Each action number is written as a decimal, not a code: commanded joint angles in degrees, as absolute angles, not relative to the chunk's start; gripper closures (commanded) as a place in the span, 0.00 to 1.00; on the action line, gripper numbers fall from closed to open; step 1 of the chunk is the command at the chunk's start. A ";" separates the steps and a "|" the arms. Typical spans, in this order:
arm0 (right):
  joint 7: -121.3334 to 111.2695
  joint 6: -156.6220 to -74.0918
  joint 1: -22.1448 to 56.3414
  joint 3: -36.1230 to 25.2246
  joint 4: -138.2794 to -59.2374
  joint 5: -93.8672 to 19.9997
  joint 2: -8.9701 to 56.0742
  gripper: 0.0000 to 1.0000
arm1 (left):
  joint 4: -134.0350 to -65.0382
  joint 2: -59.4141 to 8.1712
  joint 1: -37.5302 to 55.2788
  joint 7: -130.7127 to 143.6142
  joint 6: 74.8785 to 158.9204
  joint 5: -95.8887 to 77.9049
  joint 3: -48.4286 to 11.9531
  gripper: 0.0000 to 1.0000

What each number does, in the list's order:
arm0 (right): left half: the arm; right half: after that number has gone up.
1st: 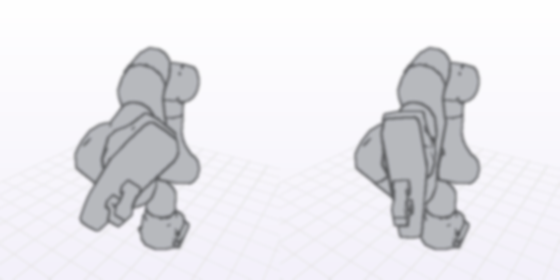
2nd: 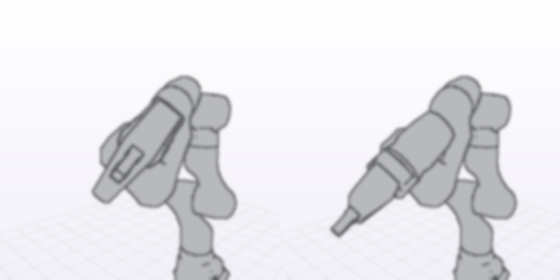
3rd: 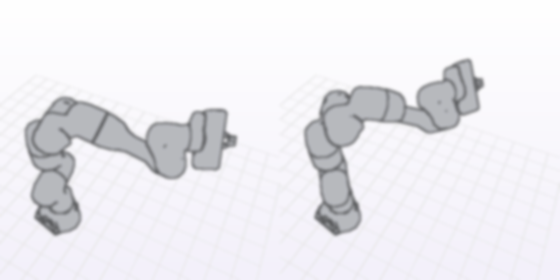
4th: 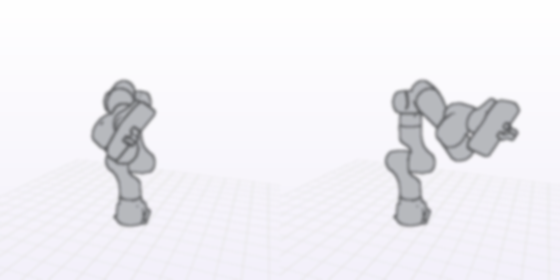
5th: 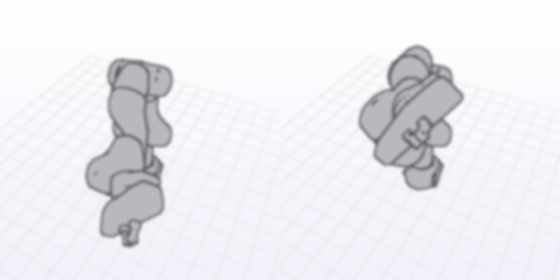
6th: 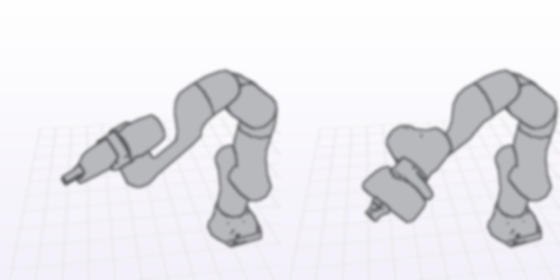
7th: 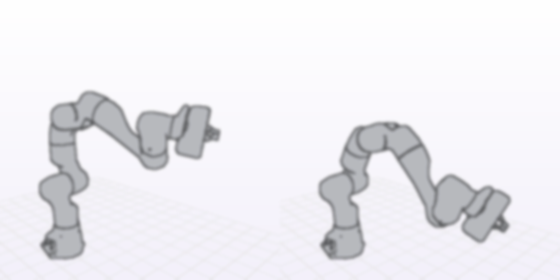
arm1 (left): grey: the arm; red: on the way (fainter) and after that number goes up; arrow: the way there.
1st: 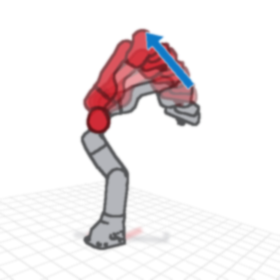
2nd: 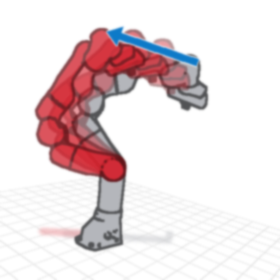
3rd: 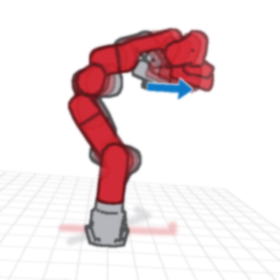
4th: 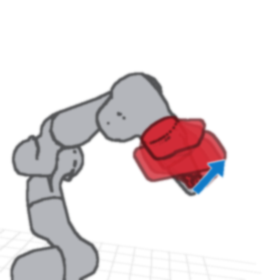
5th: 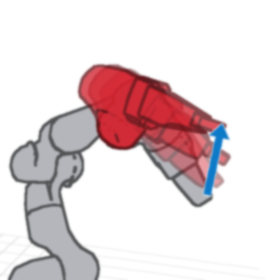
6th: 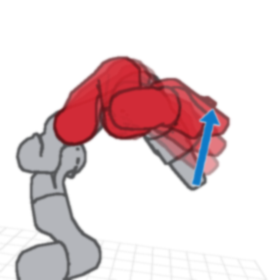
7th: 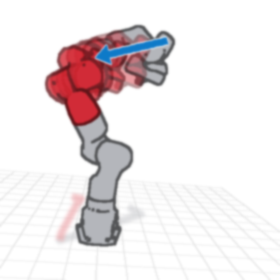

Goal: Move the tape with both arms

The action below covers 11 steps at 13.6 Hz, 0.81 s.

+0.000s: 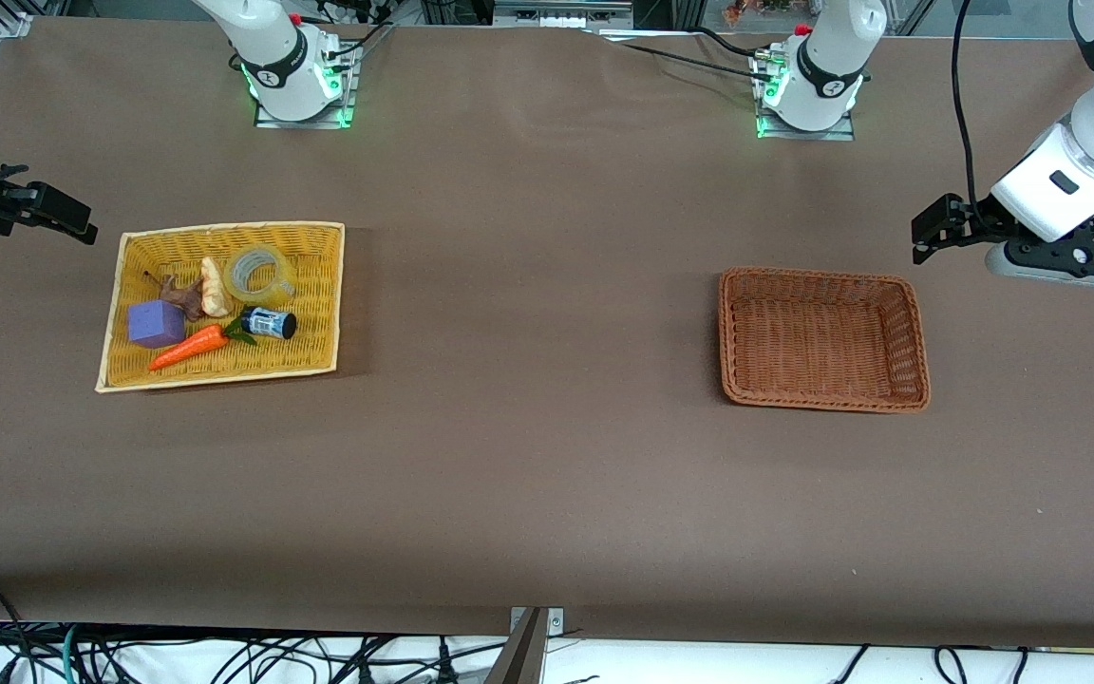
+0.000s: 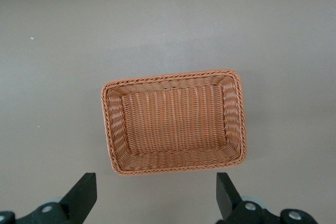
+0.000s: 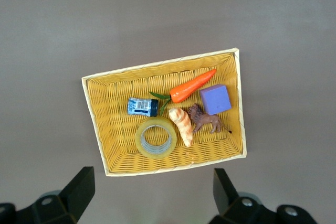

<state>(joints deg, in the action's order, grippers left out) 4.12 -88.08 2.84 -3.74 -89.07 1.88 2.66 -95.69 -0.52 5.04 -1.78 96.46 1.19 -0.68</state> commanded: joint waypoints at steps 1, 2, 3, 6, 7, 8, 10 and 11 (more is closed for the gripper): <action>4.83 -87.98 2.90 -3.69 -87.71 1.23 3.16 0.00 | -95.89 0.26 4.92 -3.34 95.89 0.70 -0.70 0.00; 4.83 -87.98 2.73 -3.69 -87.71 1.14 3.16 0.00 | -95.89 0.26 4.92 -3.34 95.89 0.70 -0.70 0.00; 4.66 -87.98 2.72 -3.69 -87.71 1.14 3.16 0.00 | -95.89 0.26 4.92 -3.25 95.89 0.70 -0.79 0.00; 4.92 -87.98 2.72 -3.69 -87.71 1.32 3.08 0.00 | -95.89 0.18 4.83 -2.90 95.80 0.70 -0.53 0.00; 4.83 -87.98 2.72 -3.69 -87.71 1.32 3.16 0.00 | -95.89 0.18 4.83 -2.81 95.80 0.70 -0.44 0.00; 4.83 -87.98 2.72 -3.69 -87.71 1.41 3.08 0.00 | -95.89 0.18 4.83 -2.90 95.80 0.70 -0.44 0.00; 4.83 -87.98 2.72 -3.69 -87.71 1.58 3.16 0.00 | -95.80 0.18 4.83 -2.81 95.89 0.70 -0.70 0.00; 4.83 -87.89 2.72 -3.69 -87.71 1.41 3.16 0.00 | -95.80 0.26 4.83 -2.81 95.89 0.62 -0.79 0.00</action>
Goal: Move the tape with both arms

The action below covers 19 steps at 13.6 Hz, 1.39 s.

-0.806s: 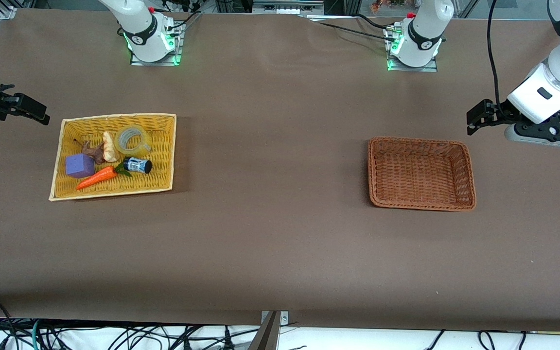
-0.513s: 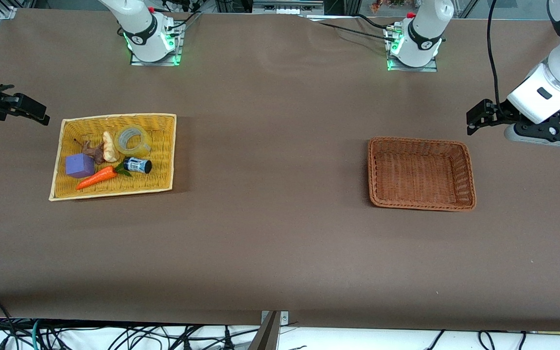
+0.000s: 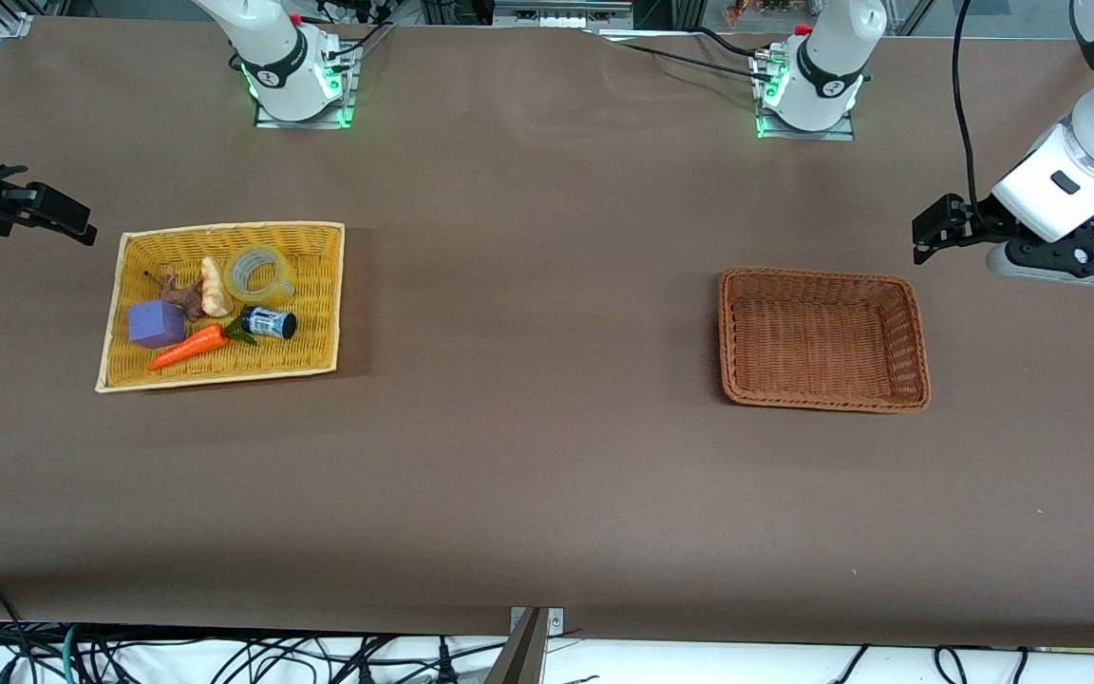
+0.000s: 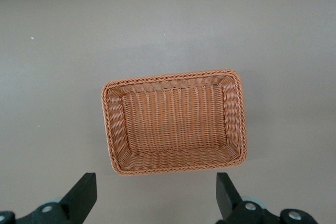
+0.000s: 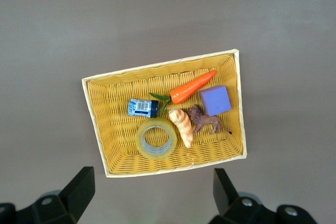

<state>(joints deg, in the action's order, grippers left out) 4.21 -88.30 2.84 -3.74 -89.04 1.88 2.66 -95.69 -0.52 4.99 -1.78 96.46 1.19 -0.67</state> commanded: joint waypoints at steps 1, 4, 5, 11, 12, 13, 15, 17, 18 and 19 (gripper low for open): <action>4.92 -87.89 2.72 -3.69 -87.80 1.41 3.08 0.00 | -95.37 0.35 4.83 -2.90 95.89 0.62 -0.88 0.00; 4.92 -87.89 2.64 -3.78 -87.80 1.49 3.08 0.00 | -95.10 0.44 4.83 -3.25 95.54 -0.26 -0.88 0.00; 4.92 -87.89 2.64 -3.78 -87.72 1.49 3.08 0.00 | -95.10 0.44 4.92 -3.25 95.54 -0.26 -0.88 0.00; 4.48 -88.07 2.72 -3.69 -87.71 4.03 3.16 0.00 | -95.01 0.44 5.01 -3.16 95.54 -0.26 -0.97 0.00; 4.83 -88.24 2.99 -3.60 -87.89 5.61 3.16 0.00 | -95.01 0.44 5.10 -3.16 95.54 -0.26 -0.97 0.00; 4.40 -89.11 3.34 -3.52 -88.06 5.71 4.38 0.00 | -95.01 0.44 5.10 -3.16 95.54 -0.26 -0.97 0.00; 4.30 -89.55 3.95 -3.52 -88.24 4.67 7.20 0.00 | -95.01 0.44 5.19 -3.08 95.54 -0.26 -1.05 0.00; 5.09 -91.74 4.83 -3.52 -89.55 2.39 10.44 0.00 | -95.01 0.44 5.27 -3.16 95.54 -0.26 -1.05 0.00; 5.10 -94.89 5.27 -3.52 -91.30 2.20 11.15 0.00 | -95.01 0.44 5.27 -3.16 95.54 -0.26 -1.05 0.00; 5.10 -98.49 5.71 -3.52 -93.67 2.20 11.51 0.00 | -95.01 0.44 5.27 -3.25 95.54 -0.26 -0.97 0.00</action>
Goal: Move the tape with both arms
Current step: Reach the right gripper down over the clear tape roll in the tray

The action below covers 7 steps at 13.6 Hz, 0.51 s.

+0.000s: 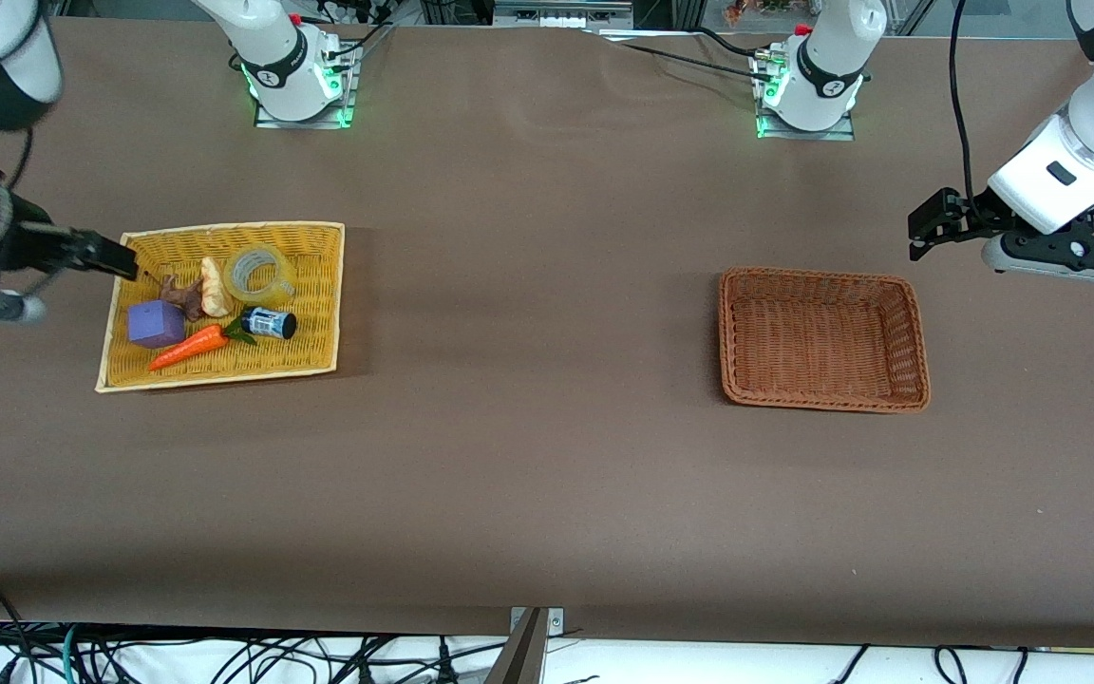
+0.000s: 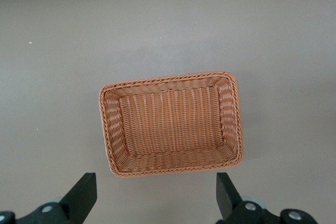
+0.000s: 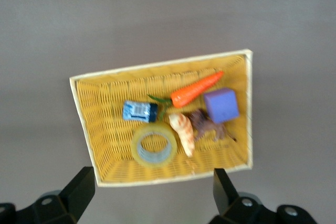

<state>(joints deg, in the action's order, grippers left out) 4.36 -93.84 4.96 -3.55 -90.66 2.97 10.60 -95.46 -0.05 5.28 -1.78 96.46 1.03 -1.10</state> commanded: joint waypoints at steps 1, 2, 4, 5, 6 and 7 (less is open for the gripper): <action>5.53 -102.35 6.23 -3.52 -97.69 2.11 11.43 0.00 | -95.01 0.44 5.27 -3.25 95.54 -0.26 -0.97 0.00; 7.71 -107.44 6.50 -3.43 -102.78 1.76 10.99 0.00 | -95.01 0.44 5.27 -3.25 95.54 -0.26 -0.97 0.00; 12.37 -115.80 6.42 -1.59 -111.40 1.76 10.38 0.00 | -95.01 0.44 5.27 -3.16 95.54 -0.26 -1.05 0.00; 14.65 -119.67 6.50 -0.62 -115.27 1.76 9.94 0.00 | -95.01 0.44 5.27 -3.25 95.54 -0.26 -0.97 0.00; 15.72 -123.36 6.50 0.08 -119.23 1.76 9.67 0.00 | -95.01 0.44 5.27 -3.25 95.54 -0.26 -1.05 0.00; 15.99 -127.49 6.42 0.17 -123.10 1.76 9.32 0.00 | -95.01 0.44 5.36 -3.25 95.54 -0.26 -1.05 0.00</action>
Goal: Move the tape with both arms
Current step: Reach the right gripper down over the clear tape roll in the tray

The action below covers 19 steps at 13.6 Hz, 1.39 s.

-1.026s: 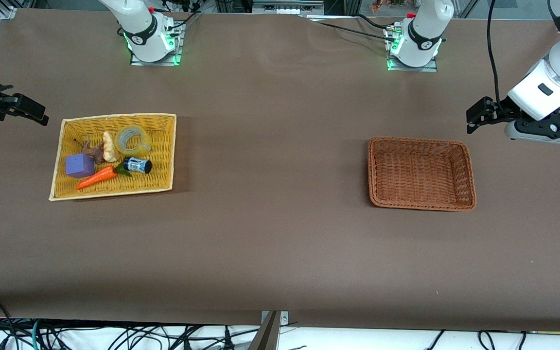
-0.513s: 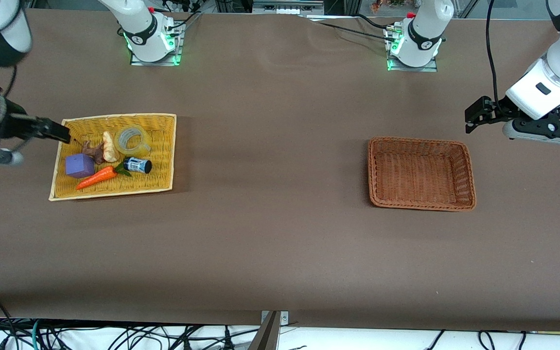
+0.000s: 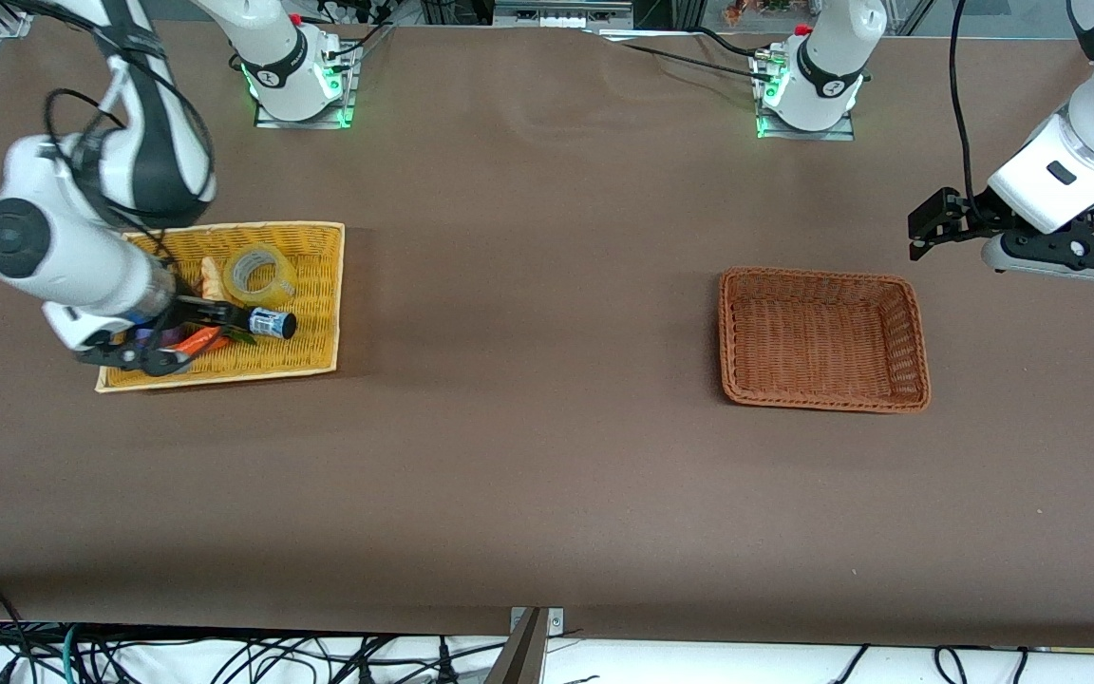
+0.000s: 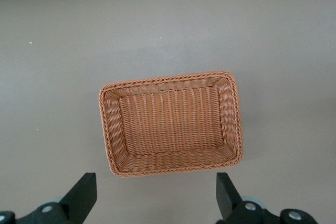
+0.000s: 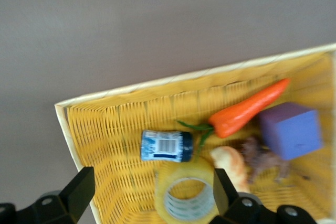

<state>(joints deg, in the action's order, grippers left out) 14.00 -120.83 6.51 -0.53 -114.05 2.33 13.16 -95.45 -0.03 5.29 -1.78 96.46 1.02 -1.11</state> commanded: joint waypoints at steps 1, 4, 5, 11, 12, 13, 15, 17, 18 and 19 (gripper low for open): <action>16.08 -132.49 6.42 0.18 -127.75 1.76 8.62 0.00 | -95.01 0.44 5.36 -3.25 95.54 -0.26 -0.97 0.00; 16.08 -144.64 6.42 0.18 -138.40 1.85 8.26 0.00 | -95.01 0.44 5.36 -3.25 95.54 -0.26 -0.97 0.00; 16.08 -146.93 6.50 0.18 -140.25 1.85 8.44 0.00 | -95.01 0.44 5.36 -3.25 95.54 -0.26 -0.97 0.00; 16.00 -148.89 6.50 1.84 -146.51 1.93 6.59 0.00 | -94.92 0.44 5.54 -3.16 95.54 -0.18 -1.05 0.00; 16.00 -148.89 6.50 2.02 -146.69 1.93 6.77 0.00 | -94.92 0.44 5.54 -3.16 95.54 -0.18 -1.05 0.00; 16.00 -148.89 6.50 2.11 -146.69 1.93 6.77 0.00 | -94.92 0.35 5.54 -3.25 95.54 -0.09 -1.05 0.00; 16.00 -148.97 6.50 2.20 -146.86 1.93 6.94 0.00 | -94.92 0.44 5.54 -3.16 95.54 -0.18 -1.05 0.00; 15.56 -148.80 6.50 2.20 -146.87 2.02 7.12 0.42 | -94.57 0.35 5.54 -3.25 95.54 0.00 -0.97 0.00; 15.56 -148.80 6.42 2.20 -146.87 2.02 7.38 0.66 | -94.31 0.26 5.54 -3.16 95.54 0.00 -0.97 0.00; 15.56 -148.89 6.42 2.20 -146.87 2.02 7.82 0.80 | -94.13 0.26 5.62 -3.16 95.54 0.00 -0.97 0.00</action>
